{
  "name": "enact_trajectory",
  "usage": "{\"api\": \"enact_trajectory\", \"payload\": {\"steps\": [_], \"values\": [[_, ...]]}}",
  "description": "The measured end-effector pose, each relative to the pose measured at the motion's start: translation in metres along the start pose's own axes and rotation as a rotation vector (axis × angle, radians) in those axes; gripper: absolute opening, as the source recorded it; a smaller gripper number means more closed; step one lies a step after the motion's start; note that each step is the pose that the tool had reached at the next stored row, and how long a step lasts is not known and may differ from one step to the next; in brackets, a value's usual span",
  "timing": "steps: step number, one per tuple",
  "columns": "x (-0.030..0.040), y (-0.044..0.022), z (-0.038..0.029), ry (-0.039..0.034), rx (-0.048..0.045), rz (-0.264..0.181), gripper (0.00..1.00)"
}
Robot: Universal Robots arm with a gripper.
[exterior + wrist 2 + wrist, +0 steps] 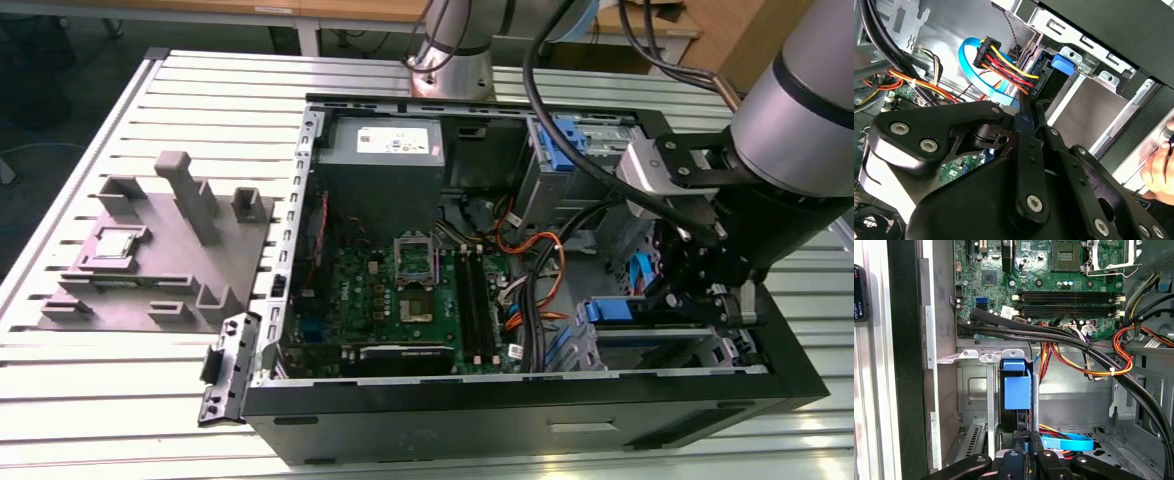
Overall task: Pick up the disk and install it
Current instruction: 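Insert the second disk wire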
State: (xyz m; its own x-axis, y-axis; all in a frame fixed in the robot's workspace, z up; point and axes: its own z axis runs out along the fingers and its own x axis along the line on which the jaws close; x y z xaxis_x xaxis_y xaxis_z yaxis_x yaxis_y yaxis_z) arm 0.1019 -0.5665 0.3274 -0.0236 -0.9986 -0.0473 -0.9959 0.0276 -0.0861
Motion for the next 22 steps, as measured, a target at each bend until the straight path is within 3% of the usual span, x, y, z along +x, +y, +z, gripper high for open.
{"api": "enact_trajectory", "payload": {"steps": [4,5,6,11,14,18,22], "values": [[0.0000,-0.0001,-0.0006,-0.0023,-0.0004,0.000,0.17],[-0.0001,-0.0003,-0.0026,-0.0018,-0.0012,0.000,0.17],[-0.0002,-0.0005,-0.0053,-0.0002,-0.0021,0.000,0.24],[-0.0007,-0.0013,-0.0156,0.0000,-0.0049,0.000,0.24],[-0.0008,-0.0016,-0.0183,0.0000,-0.0060,0.000,0.24],[-0.0008,-0.0016,-0.0183,-0.0001,-0.0062,0.000,0.10],[-0.0008,-0.0016,-0.0183,0.0000,-0.0064,0.000,0.10]]}}
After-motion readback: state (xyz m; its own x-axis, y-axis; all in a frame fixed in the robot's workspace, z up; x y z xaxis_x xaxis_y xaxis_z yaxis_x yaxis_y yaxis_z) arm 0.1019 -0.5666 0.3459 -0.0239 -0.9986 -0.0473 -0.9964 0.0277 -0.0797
